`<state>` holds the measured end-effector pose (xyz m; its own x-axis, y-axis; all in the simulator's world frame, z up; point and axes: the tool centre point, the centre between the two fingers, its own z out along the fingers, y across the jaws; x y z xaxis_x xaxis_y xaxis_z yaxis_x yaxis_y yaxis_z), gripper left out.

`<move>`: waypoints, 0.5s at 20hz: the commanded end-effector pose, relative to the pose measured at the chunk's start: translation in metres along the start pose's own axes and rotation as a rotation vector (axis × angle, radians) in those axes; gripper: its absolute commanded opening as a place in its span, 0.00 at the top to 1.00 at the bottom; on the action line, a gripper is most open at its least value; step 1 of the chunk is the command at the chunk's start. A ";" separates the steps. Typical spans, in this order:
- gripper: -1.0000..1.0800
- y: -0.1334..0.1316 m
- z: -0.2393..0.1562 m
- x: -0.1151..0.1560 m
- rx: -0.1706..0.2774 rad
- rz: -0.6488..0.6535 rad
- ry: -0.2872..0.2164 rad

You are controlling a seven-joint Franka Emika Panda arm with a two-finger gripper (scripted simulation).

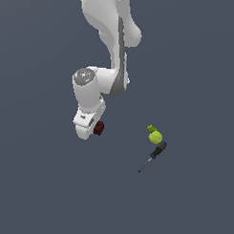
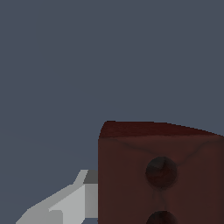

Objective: Pick up a designated object from a clutter of objects.

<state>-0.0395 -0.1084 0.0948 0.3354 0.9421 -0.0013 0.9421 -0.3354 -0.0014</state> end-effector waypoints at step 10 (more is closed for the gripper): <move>1.00 -0.017 -0.108 -0.035 -0.002 -0.001 0.004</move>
<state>-0.0627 -0.1318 0.1867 0.3348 0.9423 0.0011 0.9423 -0.3348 -0.0011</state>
